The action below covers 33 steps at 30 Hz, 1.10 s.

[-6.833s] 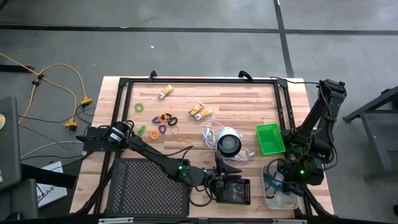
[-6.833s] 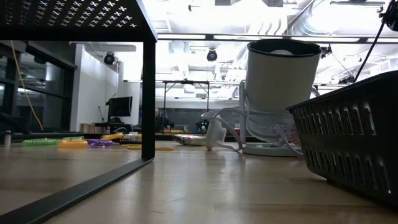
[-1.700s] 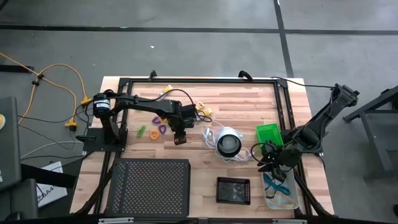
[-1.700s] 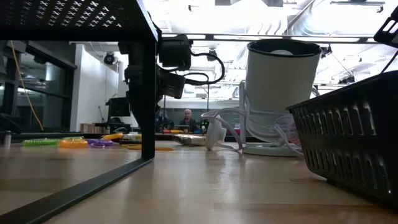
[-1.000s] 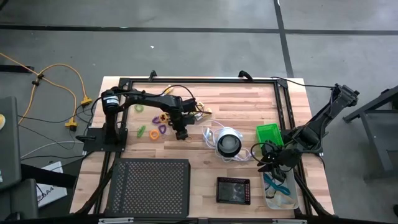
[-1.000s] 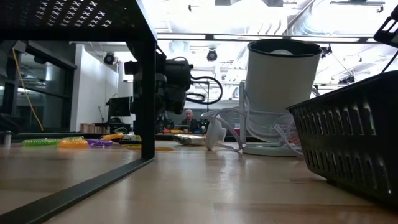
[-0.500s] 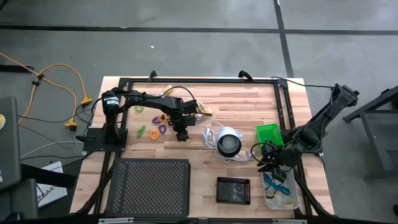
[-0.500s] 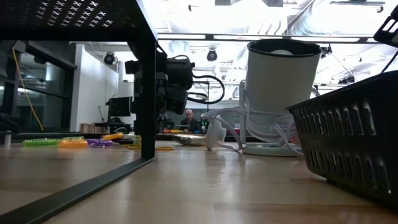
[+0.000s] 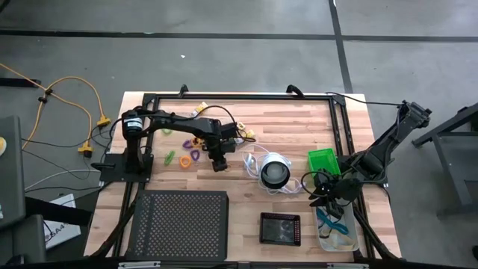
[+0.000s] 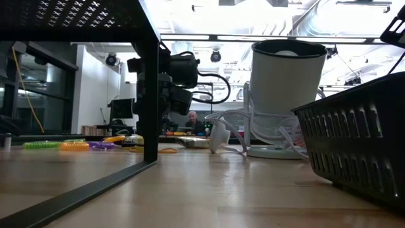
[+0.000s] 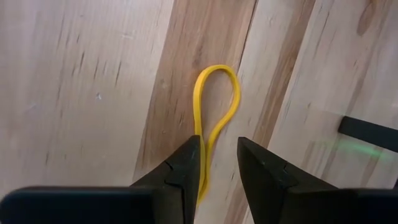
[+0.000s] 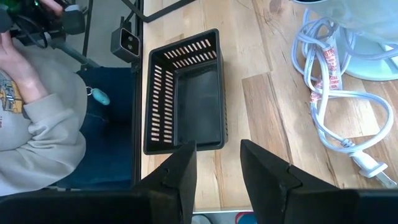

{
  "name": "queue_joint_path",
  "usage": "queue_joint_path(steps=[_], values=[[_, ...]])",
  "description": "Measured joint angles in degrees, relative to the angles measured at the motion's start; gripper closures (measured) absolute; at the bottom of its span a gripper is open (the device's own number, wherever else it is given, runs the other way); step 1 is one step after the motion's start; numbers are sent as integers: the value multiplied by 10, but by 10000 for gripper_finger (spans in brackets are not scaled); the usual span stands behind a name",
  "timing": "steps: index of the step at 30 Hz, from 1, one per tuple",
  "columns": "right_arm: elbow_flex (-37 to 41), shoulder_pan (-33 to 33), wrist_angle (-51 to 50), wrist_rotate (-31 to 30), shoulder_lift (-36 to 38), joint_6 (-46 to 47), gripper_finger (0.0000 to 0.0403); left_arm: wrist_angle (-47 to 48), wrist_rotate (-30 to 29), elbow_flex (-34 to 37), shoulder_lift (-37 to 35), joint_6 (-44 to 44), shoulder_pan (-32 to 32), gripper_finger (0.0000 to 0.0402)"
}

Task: Pick & Place Office Desk Supplies
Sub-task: Put the yellow rubberband into the gray bin

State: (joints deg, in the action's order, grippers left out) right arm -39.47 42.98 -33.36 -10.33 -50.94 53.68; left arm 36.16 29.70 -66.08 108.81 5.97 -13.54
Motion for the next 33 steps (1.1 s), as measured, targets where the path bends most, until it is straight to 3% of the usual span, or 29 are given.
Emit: queue_joint_path(steps=[13, 33], values=[[0, 0, 0, 0, 0, 0, 291, -2, 14, 1, 1, 14, 10, 297], [0, 0, 0, 0, 0, 0, 291, 0, -76, 1, -11, -12, 17, 303]])
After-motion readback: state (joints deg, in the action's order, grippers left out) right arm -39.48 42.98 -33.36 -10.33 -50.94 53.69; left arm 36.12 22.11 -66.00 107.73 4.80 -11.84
